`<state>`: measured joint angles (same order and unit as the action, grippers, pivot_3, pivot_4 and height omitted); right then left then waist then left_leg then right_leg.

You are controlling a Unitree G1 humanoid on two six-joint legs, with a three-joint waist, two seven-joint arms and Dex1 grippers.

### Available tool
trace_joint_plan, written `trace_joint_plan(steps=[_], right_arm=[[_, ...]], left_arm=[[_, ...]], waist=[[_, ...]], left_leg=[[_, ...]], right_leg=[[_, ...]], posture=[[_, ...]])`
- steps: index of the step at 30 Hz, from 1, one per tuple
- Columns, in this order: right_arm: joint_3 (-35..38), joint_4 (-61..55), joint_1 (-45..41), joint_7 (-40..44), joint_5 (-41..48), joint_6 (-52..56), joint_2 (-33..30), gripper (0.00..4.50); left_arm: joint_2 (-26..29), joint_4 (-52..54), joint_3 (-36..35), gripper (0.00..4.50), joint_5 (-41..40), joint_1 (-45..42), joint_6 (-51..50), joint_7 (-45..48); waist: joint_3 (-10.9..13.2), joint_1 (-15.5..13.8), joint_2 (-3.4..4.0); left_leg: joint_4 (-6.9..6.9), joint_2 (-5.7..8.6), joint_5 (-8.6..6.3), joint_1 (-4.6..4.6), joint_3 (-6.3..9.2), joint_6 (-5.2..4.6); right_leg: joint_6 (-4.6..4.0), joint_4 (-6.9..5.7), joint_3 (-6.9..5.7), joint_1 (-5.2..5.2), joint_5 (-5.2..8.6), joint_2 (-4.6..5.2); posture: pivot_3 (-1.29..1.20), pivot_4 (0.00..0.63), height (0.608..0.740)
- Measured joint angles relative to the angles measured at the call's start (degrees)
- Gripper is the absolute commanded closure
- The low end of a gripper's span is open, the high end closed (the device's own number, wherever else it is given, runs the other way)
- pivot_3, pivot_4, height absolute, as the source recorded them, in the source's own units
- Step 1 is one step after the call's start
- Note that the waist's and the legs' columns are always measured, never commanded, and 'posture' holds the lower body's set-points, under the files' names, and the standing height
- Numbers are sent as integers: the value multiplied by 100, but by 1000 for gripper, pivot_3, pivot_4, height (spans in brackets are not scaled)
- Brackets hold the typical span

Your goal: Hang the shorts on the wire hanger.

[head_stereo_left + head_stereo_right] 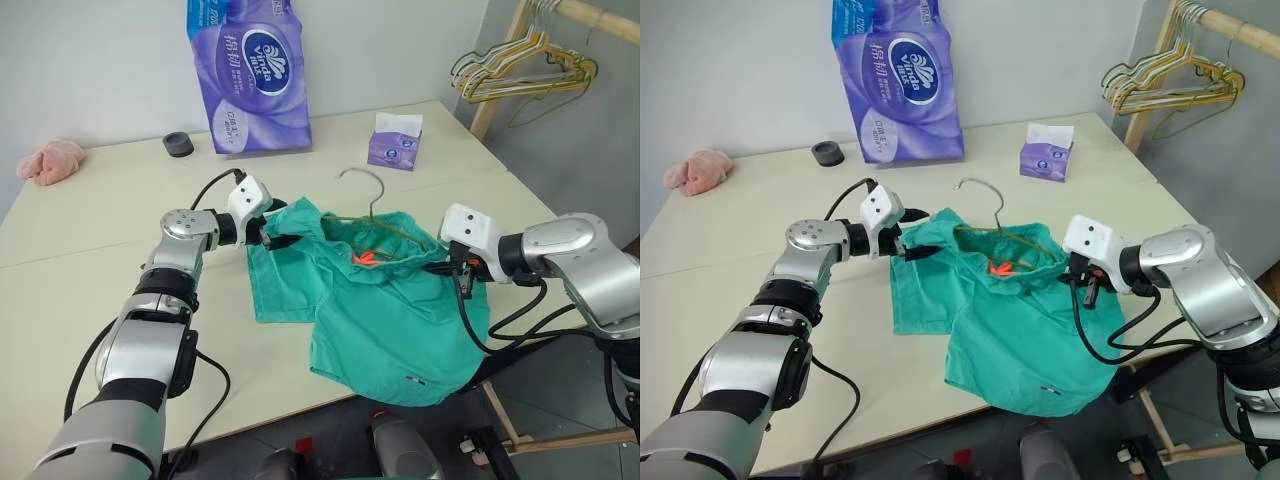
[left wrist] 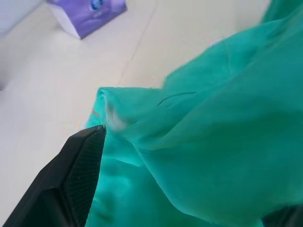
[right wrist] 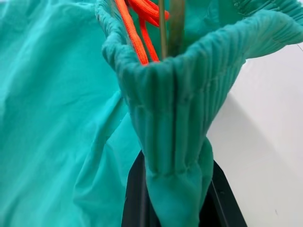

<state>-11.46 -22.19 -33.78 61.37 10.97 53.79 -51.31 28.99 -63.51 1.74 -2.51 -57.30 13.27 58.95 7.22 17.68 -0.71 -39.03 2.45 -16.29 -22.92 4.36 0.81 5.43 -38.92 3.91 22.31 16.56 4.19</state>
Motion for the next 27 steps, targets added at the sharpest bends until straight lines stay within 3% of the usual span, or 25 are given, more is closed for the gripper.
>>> trace_joint_plan(steps=[5,8,12,18,21,27], right_arm=[[770,-229,671,-222,434,579,-133,4500],[1630,-399,1345,-508,720,1123,-64,4500],[2792,-512,1934,-927,1069,2016,303,4500],[4248,-855,2174,-1378,1495,3269,735,4500],[4817,-1003,2143,-1646,1544,3705,875,4500],[5664,-1149,2392,-2325,1881,3827,1176,4500]], left_arm=[[21,-40,-274,250,-84,-157,-29,-259],[22,291,-327,250,-234,-105,-260,215],[-138,2195,-52,250,-755,463,-1370,1319],[-348,4791,565,250,-1563,785,-3187,1951],[-485,5336,705,250,-1652,779,-3479,1848],[-1051,5402,799,250,-1602,554,-3525,1152]], waist=[[-1,-11,-1],[-2,-31,-3],[-2,-48,-3],[-4,-27,3],[-8,-27,10],[84,-44,14]], left_leg=[[0,1,0,0,0,0],[0,2,0,-4,1,0],[1,1,0,-3,0,0],[1,-2,0,0,-4,-1],[2,-3,-1,9,-6,-1],[-1,-1,-1,11,-17,-2]], right_leg=[[0,-1,0,0,0,0],[0,0,-2,-2,0,1],[0,-2,2,-4,0,1],[0,-4,9,-5,0,-4],[0,-2,9,-15,0,-5],[1,4,15,-28,0,-5]], posture=[[-303,97,740],[-304,98,740],[-311,102,740],[-342,121,740],[-358,144,740],[-374,219,740]])
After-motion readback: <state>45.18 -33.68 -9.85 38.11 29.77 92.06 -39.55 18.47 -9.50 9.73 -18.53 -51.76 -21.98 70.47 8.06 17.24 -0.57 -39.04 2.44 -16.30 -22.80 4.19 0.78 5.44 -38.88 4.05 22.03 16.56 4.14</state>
